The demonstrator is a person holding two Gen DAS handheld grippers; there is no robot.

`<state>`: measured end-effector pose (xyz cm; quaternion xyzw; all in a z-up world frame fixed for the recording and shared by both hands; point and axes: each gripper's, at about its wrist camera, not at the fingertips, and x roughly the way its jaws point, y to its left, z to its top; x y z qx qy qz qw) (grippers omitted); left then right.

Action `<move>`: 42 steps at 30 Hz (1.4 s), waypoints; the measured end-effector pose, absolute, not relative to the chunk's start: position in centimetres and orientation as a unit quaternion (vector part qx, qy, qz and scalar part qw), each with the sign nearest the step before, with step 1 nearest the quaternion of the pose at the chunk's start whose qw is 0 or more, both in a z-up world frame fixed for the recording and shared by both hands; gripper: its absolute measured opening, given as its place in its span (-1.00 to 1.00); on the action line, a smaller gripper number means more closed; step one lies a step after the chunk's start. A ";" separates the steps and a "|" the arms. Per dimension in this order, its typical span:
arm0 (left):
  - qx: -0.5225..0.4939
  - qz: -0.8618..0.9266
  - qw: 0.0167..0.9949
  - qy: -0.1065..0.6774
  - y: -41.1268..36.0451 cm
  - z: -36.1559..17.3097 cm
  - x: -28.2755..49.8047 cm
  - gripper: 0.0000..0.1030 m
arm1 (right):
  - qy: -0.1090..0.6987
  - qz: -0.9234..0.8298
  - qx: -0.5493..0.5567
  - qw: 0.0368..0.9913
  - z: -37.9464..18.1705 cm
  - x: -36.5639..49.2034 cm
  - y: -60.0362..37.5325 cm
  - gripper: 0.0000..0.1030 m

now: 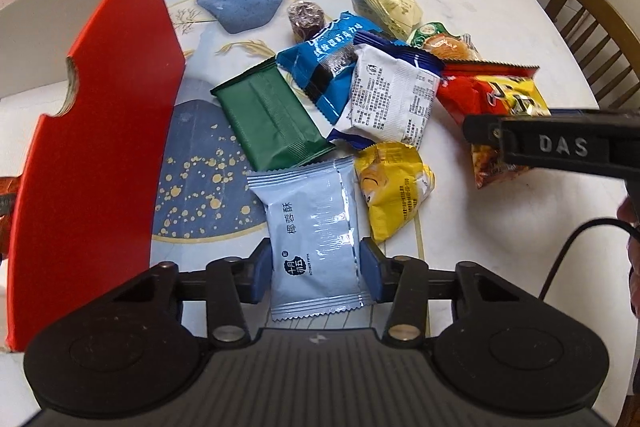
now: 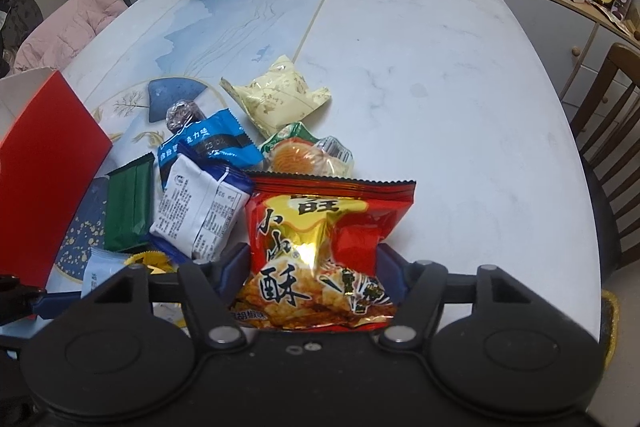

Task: Organize snacks
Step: 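Grasp the red-orange chip bag with the right gripper while the left grasps the pale blue sachet, then carry the chip bag and blue sachet over the red box with both grippers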

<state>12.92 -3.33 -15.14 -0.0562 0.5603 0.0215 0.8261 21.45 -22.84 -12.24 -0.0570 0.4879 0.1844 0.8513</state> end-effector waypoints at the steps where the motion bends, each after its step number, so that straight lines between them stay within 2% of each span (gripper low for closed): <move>1: -0.058 0.022 0.826 0.560 -3.2 -15.1 12.8 -0.16 | 0.487 0.185 -0.055 0.852 -12.1 21.2 -23.0 0.27; 21: -0.087 0.017 0.826 0.557 -1.7 -13.6 8.0 -0.16 | 0.481 0.188 -0.018 0.856 -9.3 13.4 -26.5 0.25; 33: -0.080 -0.004 0.846 0.527 -0.7 -8.6 5.3 -0.16 | 0.471 0.194 -0.001 0.860 -6.3 9.4 -25.5 0.25; 42: -0.089 -0.008 0.861 0.501 3.0 -4.5 4.7 -0.16 | 0.447 0.214 -0.002 0.869 -3.2 8.2 -22.2 0.25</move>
